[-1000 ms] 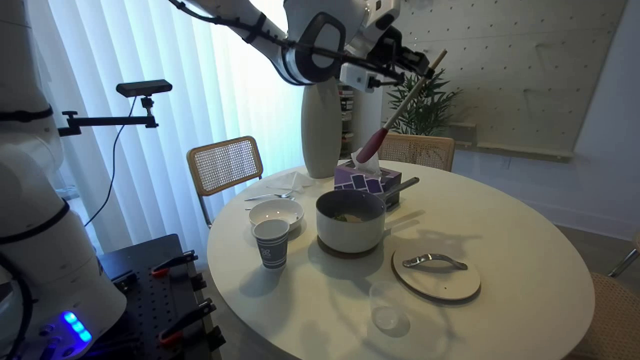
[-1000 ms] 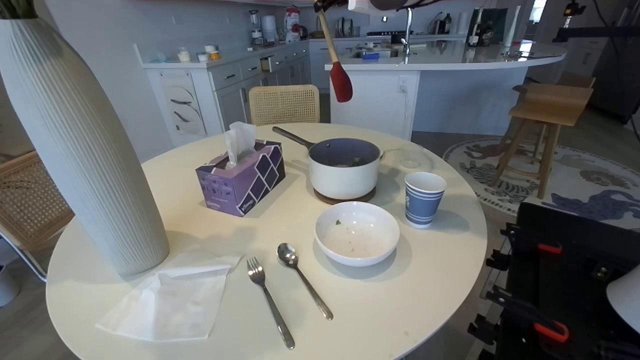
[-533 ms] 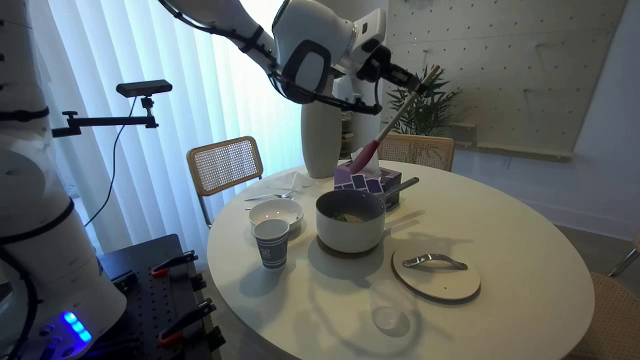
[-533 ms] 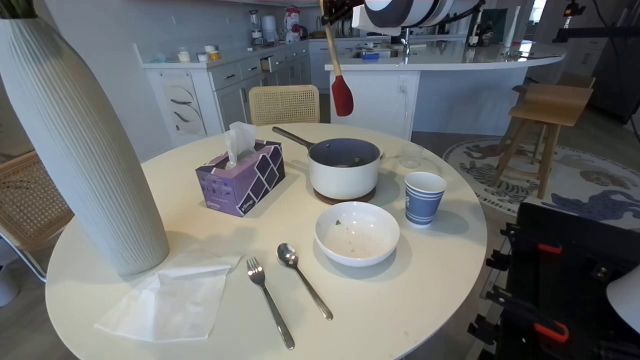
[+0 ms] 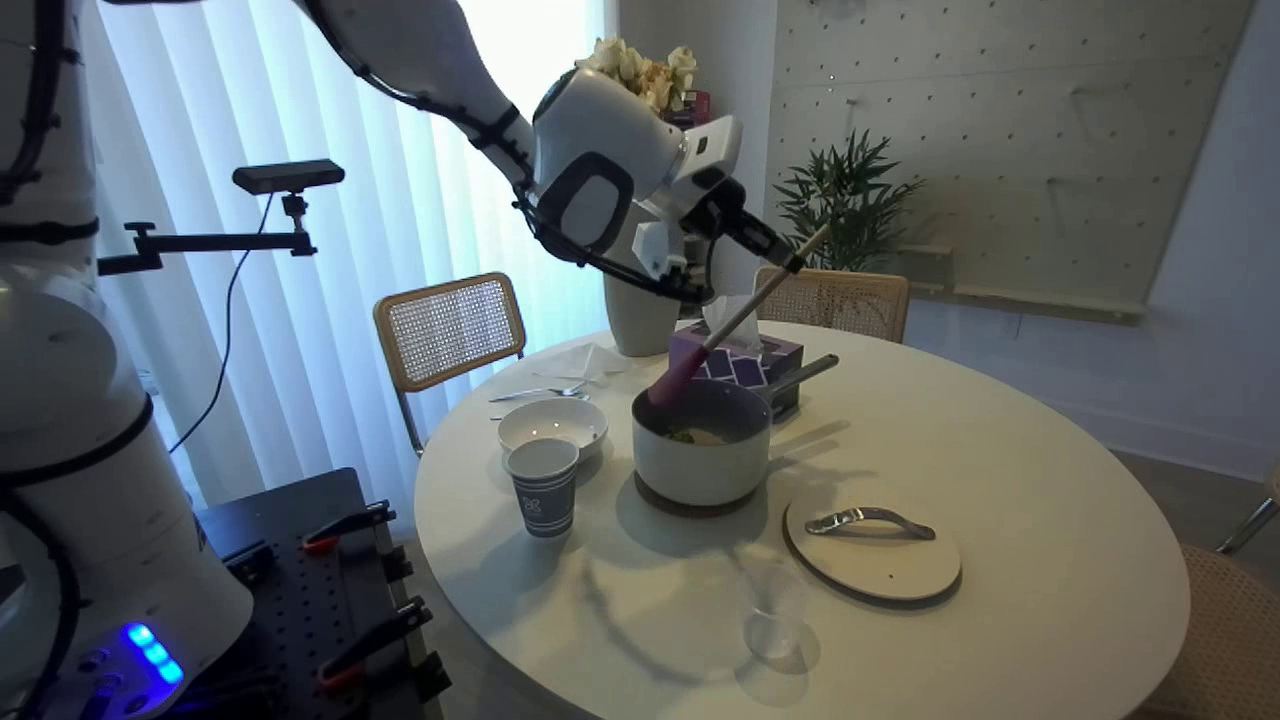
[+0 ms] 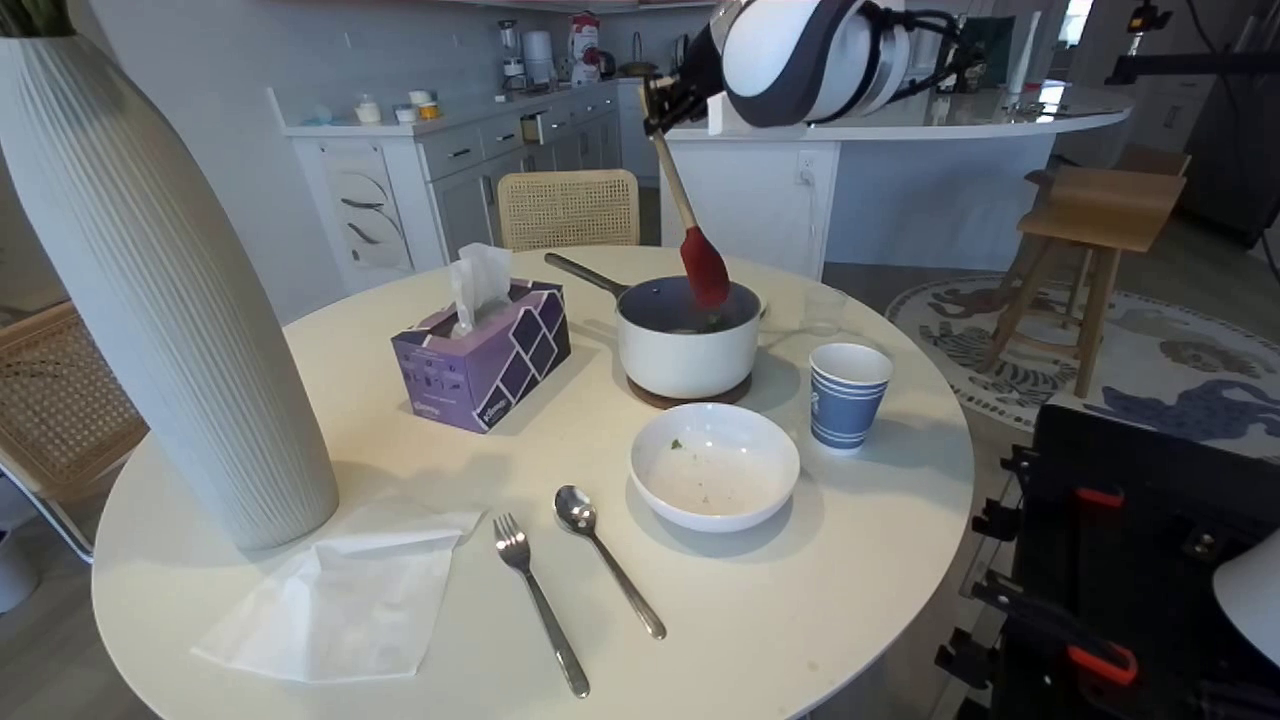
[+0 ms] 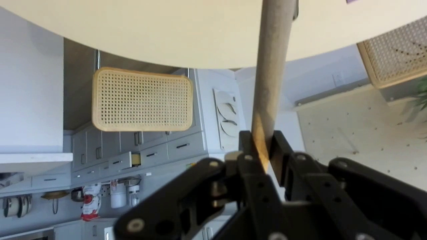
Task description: Remove the lid from the white pot, pick up the broccoli from the white bowl and place it inside the pot, move the tissue square to the left, pick up the spatula and use it to stir inside the white pot, place the spatula on the table, place the white lid on top of the pot
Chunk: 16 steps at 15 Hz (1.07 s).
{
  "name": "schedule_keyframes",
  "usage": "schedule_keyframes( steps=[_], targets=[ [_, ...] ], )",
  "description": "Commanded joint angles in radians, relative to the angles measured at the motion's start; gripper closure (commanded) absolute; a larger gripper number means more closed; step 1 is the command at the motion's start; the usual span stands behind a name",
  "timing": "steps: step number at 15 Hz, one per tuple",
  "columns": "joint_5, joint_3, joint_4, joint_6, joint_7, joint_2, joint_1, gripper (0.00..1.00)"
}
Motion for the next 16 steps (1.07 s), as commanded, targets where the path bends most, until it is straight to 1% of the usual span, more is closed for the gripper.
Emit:
schedule_keyframes(
  steps=[1,7,13,16],
  targets=[
    [0.009,-0.007,-0.037,0.000,-0.008,0.028,0.013,0.96],
    [-0.020,-0.001,-0.046,0.000,-0.008,0.052,-0.009,0.96],
    [-0.050,-0.017,-0.039,0.000,-0.014,0.074,-0.012,0.96],
    [-0.056,-0.007,-0.043,0.000,-0.004,0.101,-0.026,0.96]
  ],
)
